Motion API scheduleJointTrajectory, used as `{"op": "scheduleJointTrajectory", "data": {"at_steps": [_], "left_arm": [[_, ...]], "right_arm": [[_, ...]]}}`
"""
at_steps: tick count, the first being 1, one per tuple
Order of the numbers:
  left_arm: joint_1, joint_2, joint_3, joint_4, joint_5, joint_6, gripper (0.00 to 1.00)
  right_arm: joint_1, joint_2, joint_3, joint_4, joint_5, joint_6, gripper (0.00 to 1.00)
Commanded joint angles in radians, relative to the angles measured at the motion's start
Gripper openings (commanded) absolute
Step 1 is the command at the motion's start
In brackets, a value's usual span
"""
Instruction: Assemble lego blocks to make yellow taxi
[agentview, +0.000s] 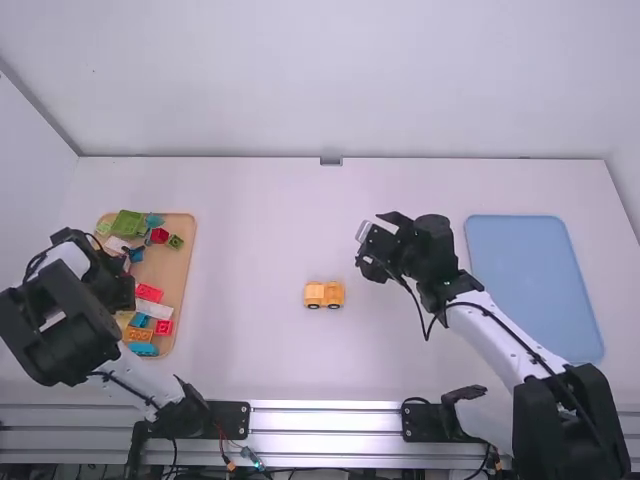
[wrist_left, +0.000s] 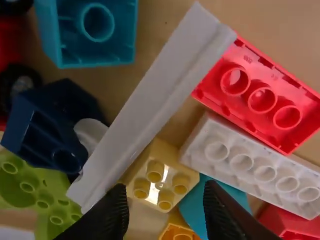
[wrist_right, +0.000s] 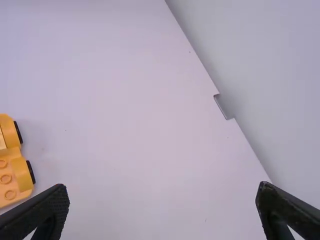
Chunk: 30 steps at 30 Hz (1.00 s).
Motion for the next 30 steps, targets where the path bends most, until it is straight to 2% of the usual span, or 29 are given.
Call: {"op": "scheduleJointTrajectory", "data": {"at_steps": [1,6,13,21,25,27,30], "left_arm": [[0.016,-0.019,-0.007,0.006,0.014,-0.003,0.44],[0.031,-0.019,-0.034,0.029,0.029,0.057,0.48],[0.024,-0.019,-0.087,0.100,0.027,0.097,0.41],[0.028,-0.019,-0.103,0.119,0.035,0.102,0.42],[0.025,-0.019,-0.077,0.099,0.076,0.113,0.57],[0.032,-0.019,-0.069,0.090,0.072,0.105,0.57],[0.036,-0.019,-0.063,0.082,0.072,0.106,0.49]], "right_arm": [[0.001,-0.016,0.025,-0.003,-0.002,0.006,0.99],[0.000,-0.016,0.025,-0.003,-0.002,0.006,0.99],[0.002,-0.016,0.025,0.000,-0.002,0.005,0.99],[-0.005,-0.016,0.025,0.000,-0.002,0.005,0.99],[-0.003,-0.016,0.025,0.000,-0.002,0.005,0.99],[-0.005,-0.016,0.025,0.000,-0.002,0.005,0.99],[-0.003,-0.016,0.025,0.000,-0.002,0.005,0.99]]}}
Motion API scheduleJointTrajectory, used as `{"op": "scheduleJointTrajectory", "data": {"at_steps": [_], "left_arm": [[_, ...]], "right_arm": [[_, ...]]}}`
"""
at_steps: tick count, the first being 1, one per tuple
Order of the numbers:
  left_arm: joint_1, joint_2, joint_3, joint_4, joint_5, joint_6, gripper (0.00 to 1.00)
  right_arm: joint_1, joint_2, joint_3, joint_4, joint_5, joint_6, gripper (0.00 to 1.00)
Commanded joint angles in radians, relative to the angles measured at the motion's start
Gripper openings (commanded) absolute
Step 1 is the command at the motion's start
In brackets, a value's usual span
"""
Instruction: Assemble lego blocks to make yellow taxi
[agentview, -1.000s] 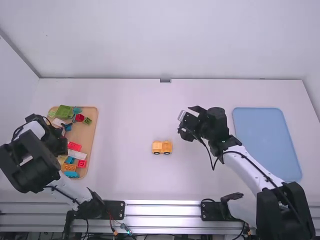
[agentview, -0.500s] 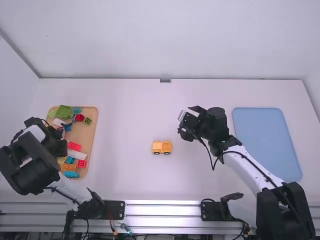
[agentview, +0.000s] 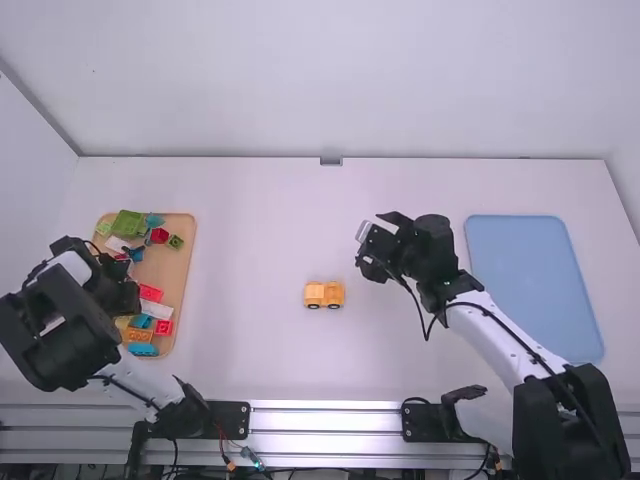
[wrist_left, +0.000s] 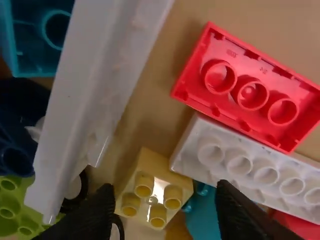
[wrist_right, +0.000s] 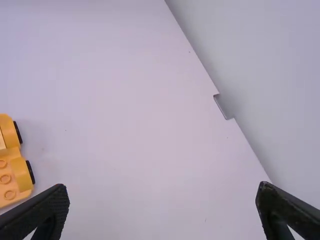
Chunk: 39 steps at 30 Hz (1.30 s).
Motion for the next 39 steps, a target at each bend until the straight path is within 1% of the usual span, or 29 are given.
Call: {"op": "scheduleJointTrajectory", "data": {"at_steps": [1,2,5,8,12,16,18,19,22,24,27,29,31,33,34,36,39], "left_arm": [[0.010,0.003,0.013,-0.008,0.013,0.004,0.45],[0.011,0.003,0.013,-0.015,0.014,0.018,0.44],[0.010,0.003,0.010,-0.019,0.014,0.034,0.47],[0.010,0.003,0.009,-0.022,0.014,0.036,0.48],[0.010,0.003,0.005,-0.019,-0.013,0.041,0.46],[0.010,0.003,-0.009,0.014,-0.056,0.008,0.47],[0.010,0.003,-0.024,0.039,-0.107,-0.030,0.44],[0.010,0.003,-0.031,0.040,-0.090,-0.025,0.43],[0.010,0.003,-0.037,0.045,-0.039,0.007,0.45],[0.010,0.003,-0.039,0.046,-0.038,-0.002,0.46],[0.010,0.003,-0.038,0.045,-0.031,-0.002,0.51],[0.010,0.003,-0.039,0.046,-0.045,-0.025,0.52],[0.013,0.003,-0.039,0.051,-0.119,-0.116,0.49],[0.024,0.003,-0.039,0.044,-0.131,-0.142,0.46],[0.029,0.003,-0.039,0.039,-0.105,-0.128,0.45],[0.038,0.003,-0.040,0.043,-0.047,-0.071,0.40],[0.051,0.003,-0.040,0.042,-0.029,-0.086,0.42]], "right_arm": [[0.000,-0.016,0.025,0.000,-0.003,0.006,0.99],[-0.003,-0.016,0.025,0.000,-0.003,0.006,0.99],[-0.001,-0.016,0.025,0.000,-0.003,0.006,0.99],[-0.002,-0.016,0.025,0.000,-0.004,0.006,0.99],[-0.002,-0.016,0.025,0.007,-0.003,0.006,0.99],[-0.002,-0.016,0.025,0.006,-0.002,0.006,0.99],[-0.002,-0.016,0.025,0.006,-0.003,0.006,0.99],[-0.002,-0.016,0.025,0.005,-0.003,0.006,0.99],[-0.002,-0.016,0.025,0.006,-0.003,0.006,0.99],[-0.002,-0.016,0.025,0.007,-0.003,0.006,0.99],[-0.002,-0.016,0.025,0.006,-0.003,0.006,0.99],[-0.002,-0.016,0.025,0.006,-0.003,0.006,0.99],[-0.002,-0.016,0.025,0.006,-0.003,0.006,0.99],[-0.002,-0.016,0.025,0.006,-0.002,0.006,0.99],[-0.002,-0.016,0.025,0.006,-0.003,0.006,0.99],[-0.002,-0.016,0.025,0.006,-0.003,0.006,0.99],[0.000,-0.016,0.025,0.006,-0.003,0.006,0.99]]}}
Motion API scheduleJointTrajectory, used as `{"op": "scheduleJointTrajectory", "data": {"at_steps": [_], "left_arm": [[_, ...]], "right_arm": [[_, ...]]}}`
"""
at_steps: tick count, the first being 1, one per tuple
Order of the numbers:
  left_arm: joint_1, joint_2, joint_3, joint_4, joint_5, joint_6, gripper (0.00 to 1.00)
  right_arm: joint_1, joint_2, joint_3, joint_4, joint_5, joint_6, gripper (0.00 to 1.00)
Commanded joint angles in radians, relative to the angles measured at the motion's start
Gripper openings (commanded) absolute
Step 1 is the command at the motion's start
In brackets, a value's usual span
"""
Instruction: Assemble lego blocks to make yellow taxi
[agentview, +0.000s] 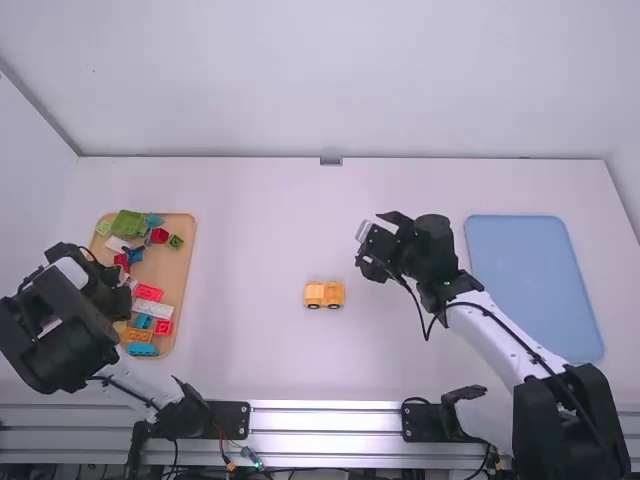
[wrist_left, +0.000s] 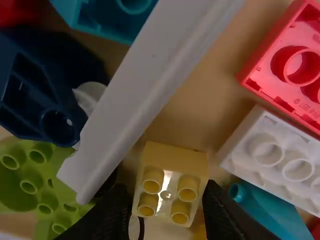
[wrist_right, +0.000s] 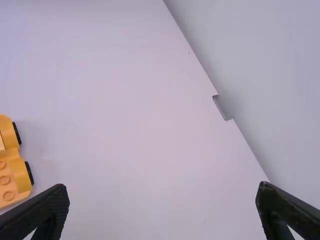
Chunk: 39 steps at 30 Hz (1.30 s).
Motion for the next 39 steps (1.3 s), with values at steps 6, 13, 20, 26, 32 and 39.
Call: {"op": "scheduleJointTrajectory", "data": {"at_steps": [6,13,20,26,32,39], "left_arm": [[0.016,0.003,-0.028,0.024,0.107,0.016,0.56],[0.008,0.003,-0.038,0.025,0.061,-0.016,0.45],[0.009,0.003,-0.038,0.024,0.050,-0.052,0.30],[0.012,0.003,-0.034,0.030,0.050,-0.052,0.13],[0.011,0.000,0.079,-0.073,0.056,-0.203,0.02],[-0.017,-0.017,0.198,-0.188,0.212,-0.251,0.02]], "right_arm": [[-0.002,-0.016,0.025,-0.001,-0.003,0.005,0.99],[-0.002,-0.016,0.025,-0.001,-0.003,0.006,0.99],[-0.002,-0.016,0.025,-0.001,-0.003,0.006,0.99],[-0.002,-0.016,0.025,-0.001,-0.003,0.005,0.99],[-0.002,-0.016,0.025,0.003,-0.003,0.006,0.99],[-0.002,-0.016,0.025,0.003,-0.006,0.006,0.99]]}}
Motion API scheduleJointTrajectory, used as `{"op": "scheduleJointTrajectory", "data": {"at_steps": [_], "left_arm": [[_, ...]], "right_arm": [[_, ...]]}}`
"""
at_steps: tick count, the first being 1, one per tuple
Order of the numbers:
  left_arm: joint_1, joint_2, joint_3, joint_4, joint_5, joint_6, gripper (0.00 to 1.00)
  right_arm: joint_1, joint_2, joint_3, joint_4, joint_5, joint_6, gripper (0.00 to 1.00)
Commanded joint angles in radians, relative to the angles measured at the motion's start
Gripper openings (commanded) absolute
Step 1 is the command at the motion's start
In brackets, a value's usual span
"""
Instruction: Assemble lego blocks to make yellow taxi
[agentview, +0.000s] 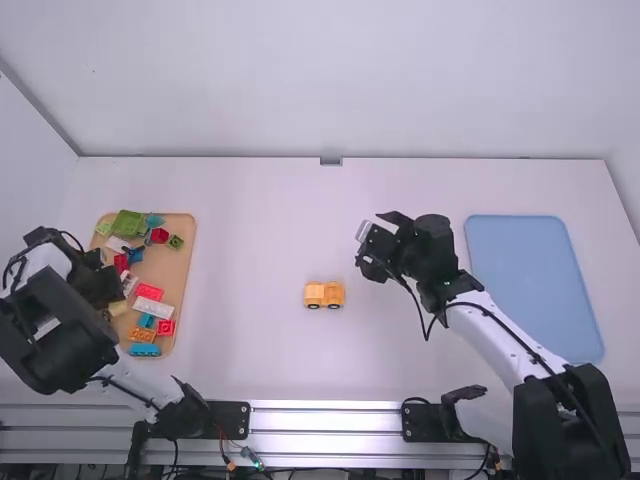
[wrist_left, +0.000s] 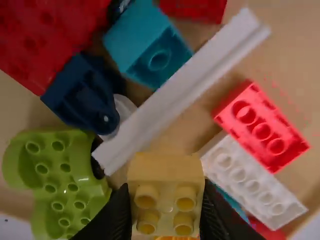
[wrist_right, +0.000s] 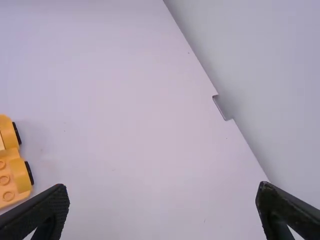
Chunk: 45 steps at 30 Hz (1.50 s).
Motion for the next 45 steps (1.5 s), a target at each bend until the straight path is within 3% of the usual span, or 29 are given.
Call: {"op": "scheduleJointTrajectory", "data": {"at_steps": [1,5,9,21,26,33,37,41,45], "left_arm": [[-0.031,-0.023,0.024,-0.024,0.077,-0.037,0.02],[-0.080,-0.040,0.027,-0.040,0.077,-0.045,0.02],[-0.212,-0.047,0.023,-0.045,0.077,-0.085,0.02],[-0.806,-0.047,0.024,0.087,0.074,-0.193,0.03],[-0.996,-0.047,0.024,0.089,0.077,0.038,0.02],[-1.115,-0.047,0.082,0.122,0.082,-0.098,0.02],[-1.158,-0.047,0.092,0.140,0.172,-0.096,0.02],[-1.170,-0.047,0.089,0.147,0.328,0.026,0.02],[-1.181,-0.024,0.093,0.192,0.368,0.079,0.02]], "right_arm": [[-0.002,-0.016,0.025,0.002,-0.006,0.006,0.99],[-0.002,-0.016,0.025,0.005,-0.011,0.006,0.99],[-0.001,-0.016,0.025,0.027,-0.056,0.006,0.99],[-0.042,-0.016,0.025,0.198,-0.006,0.456,0.99],[-0.084,-0.016,0.025,0.156,-0.063,0.446,0.99],[-0.147,-0.034,0.025,0.146,-0.059,0.567,0.99],[-0.191,-0.064,0.024,0.135,-0.064,0.611,0.99],[-0.229,-0.113,0.024,0.091,-0.111,0.606,0.99],[-0.286,-0.204,0.024,0.003,-0.109,0.609,0.99]]}}
